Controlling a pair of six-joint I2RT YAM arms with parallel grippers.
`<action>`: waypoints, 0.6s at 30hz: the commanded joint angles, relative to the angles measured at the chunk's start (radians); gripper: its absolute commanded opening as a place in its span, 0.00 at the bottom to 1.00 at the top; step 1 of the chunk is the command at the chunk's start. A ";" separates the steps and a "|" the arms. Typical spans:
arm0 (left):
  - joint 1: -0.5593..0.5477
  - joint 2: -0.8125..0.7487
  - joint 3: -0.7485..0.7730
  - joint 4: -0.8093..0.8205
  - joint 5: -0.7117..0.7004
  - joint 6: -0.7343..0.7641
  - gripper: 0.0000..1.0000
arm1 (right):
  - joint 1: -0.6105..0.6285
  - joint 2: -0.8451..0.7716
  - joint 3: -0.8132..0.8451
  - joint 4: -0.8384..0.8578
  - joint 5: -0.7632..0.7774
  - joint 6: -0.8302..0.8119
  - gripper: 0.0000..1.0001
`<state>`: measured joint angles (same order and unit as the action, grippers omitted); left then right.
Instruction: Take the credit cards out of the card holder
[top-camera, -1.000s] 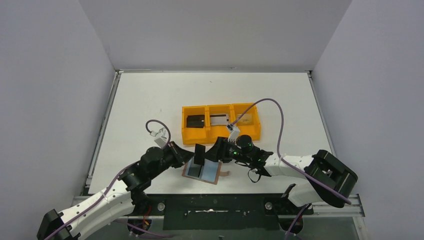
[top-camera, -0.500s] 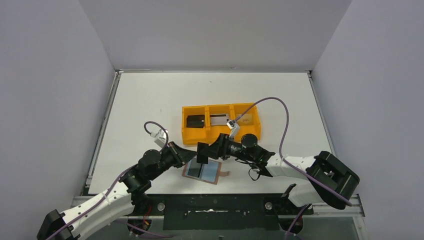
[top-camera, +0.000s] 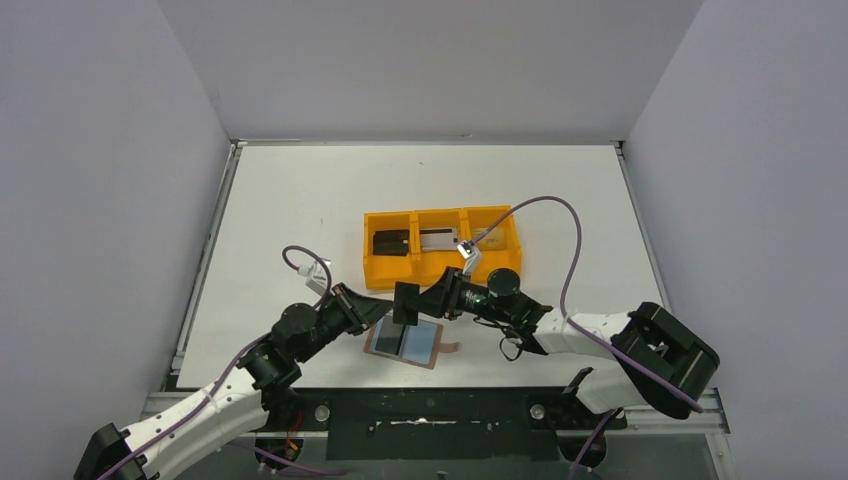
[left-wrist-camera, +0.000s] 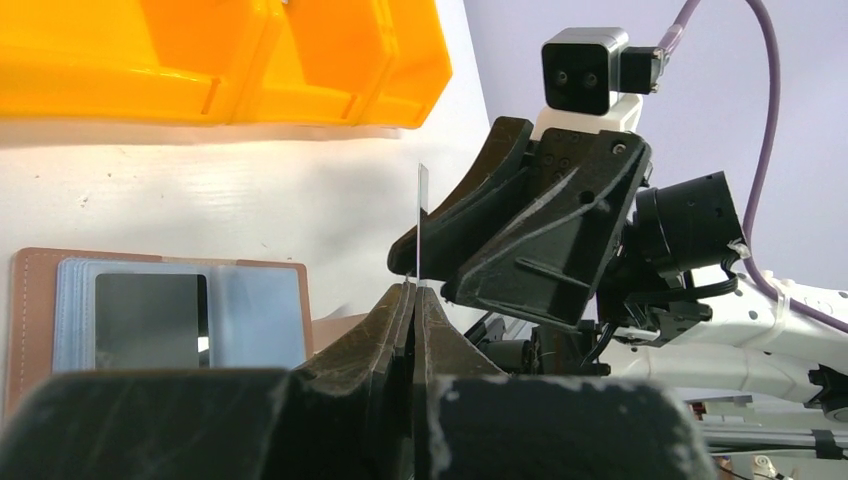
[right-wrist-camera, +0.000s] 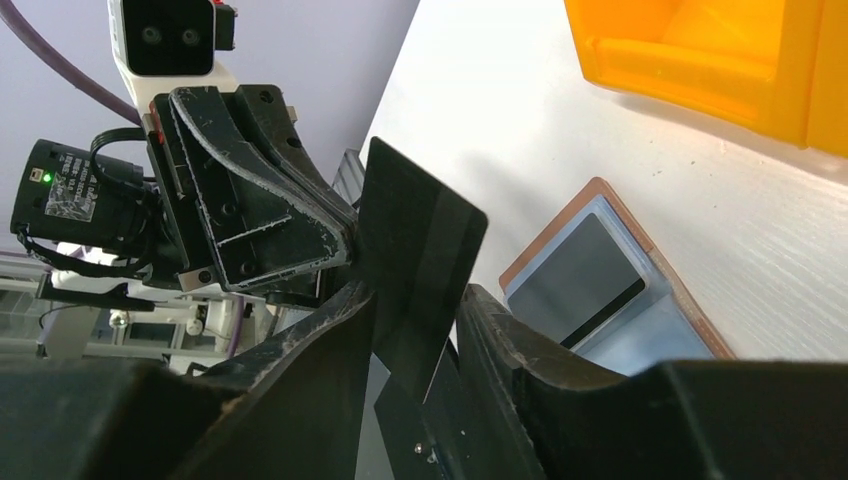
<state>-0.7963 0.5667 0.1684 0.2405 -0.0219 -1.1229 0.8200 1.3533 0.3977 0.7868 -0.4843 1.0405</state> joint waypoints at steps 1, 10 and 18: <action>0.006 -0.011 -0.001 0.083 0.001 -0.007 0.00 | -0.005 -0.039 -0.003 0.103 -0.025 0.004 0.32; 0.006 -0.011 -0.007 0.076 -0.004 -0.004 0.00 | -0.013 -0.062 -0.013 0.098 -0.025 -0.006 0.09; 0.007 -0.076 0.039 -0.131 -0.087 0.049 0.51 | -0.019 -0.109 0.001 -0.023 0.005 -0.061 0.00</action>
<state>-0.7925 0.5297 0.1520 0.1955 -0.0475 -1.1095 0.8101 1.2976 0.3840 0.7937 -0.5022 1.0328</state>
